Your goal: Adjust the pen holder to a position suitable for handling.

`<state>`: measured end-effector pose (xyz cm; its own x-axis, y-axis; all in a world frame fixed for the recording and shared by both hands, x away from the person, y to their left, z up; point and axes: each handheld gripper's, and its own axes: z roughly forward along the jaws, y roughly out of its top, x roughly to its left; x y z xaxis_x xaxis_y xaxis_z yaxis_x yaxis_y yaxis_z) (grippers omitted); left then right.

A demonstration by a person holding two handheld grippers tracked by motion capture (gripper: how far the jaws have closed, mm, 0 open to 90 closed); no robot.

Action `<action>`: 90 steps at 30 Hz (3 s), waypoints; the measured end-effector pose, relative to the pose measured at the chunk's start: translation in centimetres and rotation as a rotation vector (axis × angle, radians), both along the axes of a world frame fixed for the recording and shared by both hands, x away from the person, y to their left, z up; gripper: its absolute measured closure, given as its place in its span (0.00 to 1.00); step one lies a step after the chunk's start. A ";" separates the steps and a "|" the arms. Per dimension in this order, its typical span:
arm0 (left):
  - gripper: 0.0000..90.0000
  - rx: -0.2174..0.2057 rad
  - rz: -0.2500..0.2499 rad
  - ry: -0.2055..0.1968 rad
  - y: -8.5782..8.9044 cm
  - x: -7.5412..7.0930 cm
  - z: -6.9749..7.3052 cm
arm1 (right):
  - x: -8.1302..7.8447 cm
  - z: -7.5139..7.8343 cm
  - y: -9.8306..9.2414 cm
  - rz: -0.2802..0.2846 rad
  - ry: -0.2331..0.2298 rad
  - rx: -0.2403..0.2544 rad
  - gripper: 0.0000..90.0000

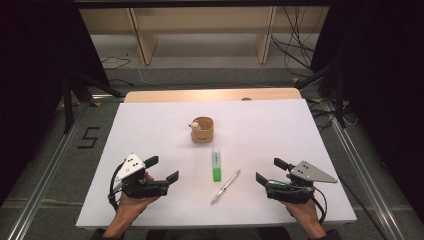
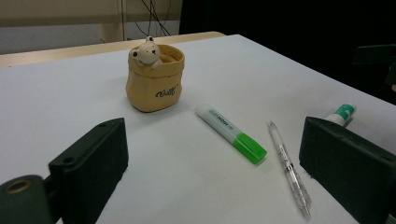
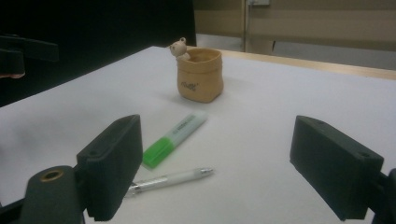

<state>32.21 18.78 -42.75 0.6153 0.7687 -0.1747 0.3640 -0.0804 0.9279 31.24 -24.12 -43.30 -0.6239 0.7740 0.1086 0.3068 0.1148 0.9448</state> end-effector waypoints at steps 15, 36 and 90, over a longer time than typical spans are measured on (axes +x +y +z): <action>0.08 -0.003 0.058 0.017 0.3 1.2 0.6 | 0.1 0.0 0.0 -0.006 0.000 0.004 0.21; 0.15 0.033 0.161 0.087 0.4 6.5 -0.2 | 0.2 0.0 0.2 -0.007 -0.004 -0.002 0.21; 0.99 0.126 0.241 0.259 -6.4 18.5 -5.1 | 0.5 -0.4 0.6 0.021 0.012 -0.010 0.21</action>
